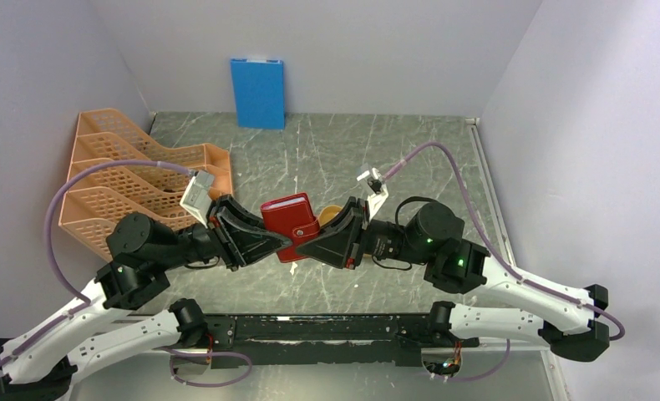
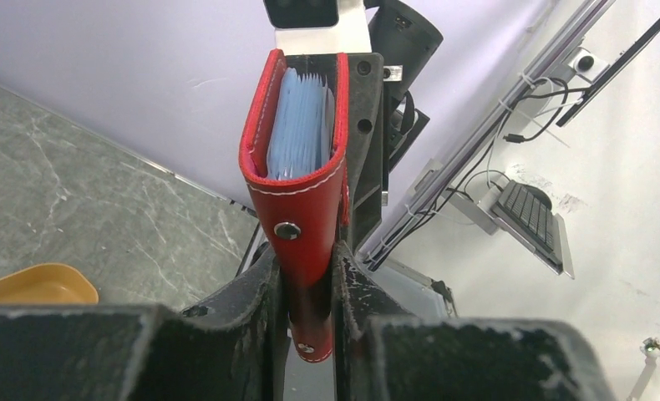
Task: Put the credit cards into the card holder
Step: Place the card holder at the center of the board.
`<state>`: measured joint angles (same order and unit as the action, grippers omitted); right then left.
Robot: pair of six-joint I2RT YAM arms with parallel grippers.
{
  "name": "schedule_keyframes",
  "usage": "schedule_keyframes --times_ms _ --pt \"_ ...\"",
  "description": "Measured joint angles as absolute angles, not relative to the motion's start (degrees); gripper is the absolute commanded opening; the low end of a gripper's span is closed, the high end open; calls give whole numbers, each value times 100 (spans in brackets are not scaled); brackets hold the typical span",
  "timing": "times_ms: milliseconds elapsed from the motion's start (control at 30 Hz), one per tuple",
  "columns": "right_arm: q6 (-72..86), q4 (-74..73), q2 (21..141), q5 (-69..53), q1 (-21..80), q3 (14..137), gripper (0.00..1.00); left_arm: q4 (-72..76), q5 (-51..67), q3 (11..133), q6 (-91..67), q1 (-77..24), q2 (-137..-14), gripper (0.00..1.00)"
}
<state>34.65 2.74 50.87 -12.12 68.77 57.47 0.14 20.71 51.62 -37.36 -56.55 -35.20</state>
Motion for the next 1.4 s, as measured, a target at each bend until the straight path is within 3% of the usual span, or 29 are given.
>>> schedule_keyframes --times_ms 67,167,267,333,400,533,733,1200,1300,1400 --pt "3461 272 5089 -1203 6875 5749 0 12 2056 5159 -3741 -5655 -3518 6" --pt "3459 270 5087 -1199 6877 5749 1 12 2049 5157 -3741 -5655 -3516 5" --pt "3457 239 5087 -1194 6873 5752 45 -58 1973 5159 -3730 -5658 -3507 5" --pt "3430 106 5092 -1151 6873 5771 59 -257 1820 5188 -3699 -5673 -3496 5" --pt "3387 -176 5083 -1066 6860 5835 63 -626 1555 5231 -3638 -5684 -3459 5" --pt "3157 -867 4727 -969 6840 5894 65 -1087 1334 5234 -3524 -5684 -3306 5" --pt "2939 -1017 4038 -969 6840 5986 66 -1120 2239 5234 -3385 -5684 -3301 5" --pt "2950 -642 4851 -1448 6840 6261 70 -1129 3240 5365 -3240 -5684 -3446 5" --pt "2980 -569 4928 -1592 6840 6267 62 -1144 3282 5413 -3194 -5684 -3454 5" --pt "3030 -486 4950 -1693 6840 6267 46 -1146 3288 5439 -3170 -5684 -3476 5"
